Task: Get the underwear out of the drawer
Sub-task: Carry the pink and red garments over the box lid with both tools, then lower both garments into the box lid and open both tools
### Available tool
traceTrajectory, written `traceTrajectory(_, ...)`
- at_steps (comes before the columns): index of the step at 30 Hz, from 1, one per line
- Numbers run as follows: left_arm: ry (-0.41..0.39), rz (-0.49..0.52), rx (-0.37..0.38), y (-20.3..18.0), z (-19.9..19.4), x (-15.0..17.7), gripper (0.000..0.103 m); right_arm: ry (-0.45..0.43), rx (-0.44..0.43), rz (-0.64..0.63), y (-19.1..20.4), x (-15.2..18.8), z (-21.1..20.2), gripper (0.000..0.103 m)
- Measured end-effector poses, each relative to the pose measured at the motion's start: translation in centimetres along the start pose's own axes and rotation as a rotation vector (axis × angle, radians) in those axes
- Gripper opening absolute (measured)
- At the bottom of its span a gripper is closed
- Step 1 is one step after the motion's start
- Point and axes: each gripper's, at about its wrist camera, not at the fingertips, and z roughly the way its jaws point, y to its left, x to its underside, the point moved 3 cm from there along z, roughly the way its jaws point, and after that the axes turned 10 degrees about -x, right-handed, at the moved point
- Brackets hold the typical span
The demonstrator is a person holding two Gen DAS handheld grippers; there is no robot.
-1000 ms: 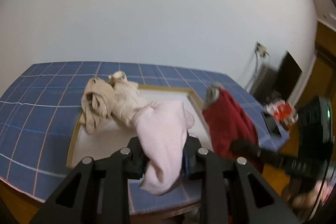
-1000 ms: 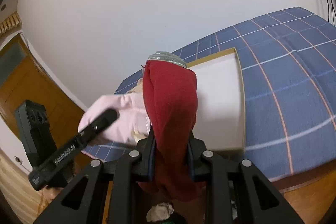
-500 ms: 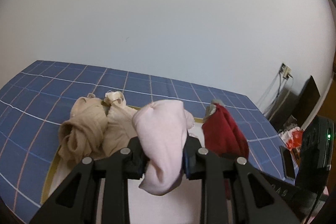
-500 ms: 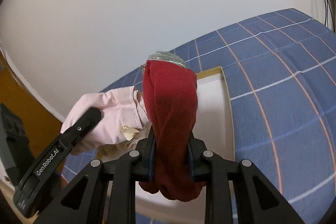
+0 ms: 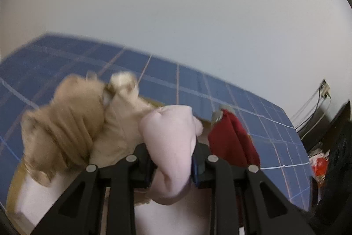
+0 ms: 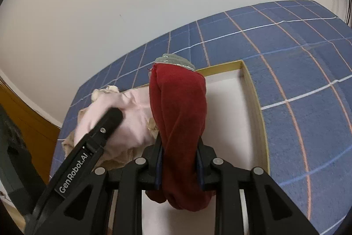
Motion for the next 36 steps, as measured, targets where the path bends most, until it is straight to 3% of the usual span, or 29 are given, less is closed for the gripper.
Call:
traceTrajectory(2, 0.042, 0.0, 0.008, 0.0, 0.7, 0.1, 0.029, 0.013, 0.009, 0.003, -0.2, -0.2, 0.8, 0.027)
traceTrajectory(11, 0.093, 0.017, -0.072, -0.4, 1.9, -0.1, 0.038, 0.025, 0.008, 0.013, -1.1, -0.8, 2.3, 0.03)
traceTrajectory(13, 0.118, 0.023, -0.083, -0.5, 1.5, -0.2, 0.039, 0.025, -0.007, 0.034, -1.5, -0.8, 2.4, 0.036)
traceTrajectory(14, 0.136, 0.013, -0.081, -0.4, 1.4, -0.3, 0.04, 0.028, -0.021, 0.048, -1.8, -0.9, 2.5, 0.044)
traceTrajectory(17, 0.181, -0.023, -0.053, 0.3, 0.4, -0.6, 0.057, 0.065, -0.081, 0.112, -2.4, -0.8, 2.7, 0.049)
traceTrajectory(18, 0.181, -0.026, -0.053, 0.5, -0.2, -0.7, 0.068, 0.066, -0.092, 0.128, -2.4, -0.8, 2.6, 0.052)
traceTrajectory(22, 0.095, -0.012, -0.086, 1.4, -3.6, -0.7, 0.095, 0.006, -0.152, 0.118, -1.2, -0.7, 0.2, 0.053)
traceTrajectory(26, 0.033, 0.026, -0.102, 1.8, -5.7, -0.4, 0.098, -0.059, -0.122, 0.082, -0.3, 0.0, -2.5, 0.053)
traceTrajectory(36, 0.025, 0.067, -0.115, 2.4, -7.7, 1.8, 0.1, -0.103, -0.103, 0.07, -0.5, 3.5, -5.0, 0.056)
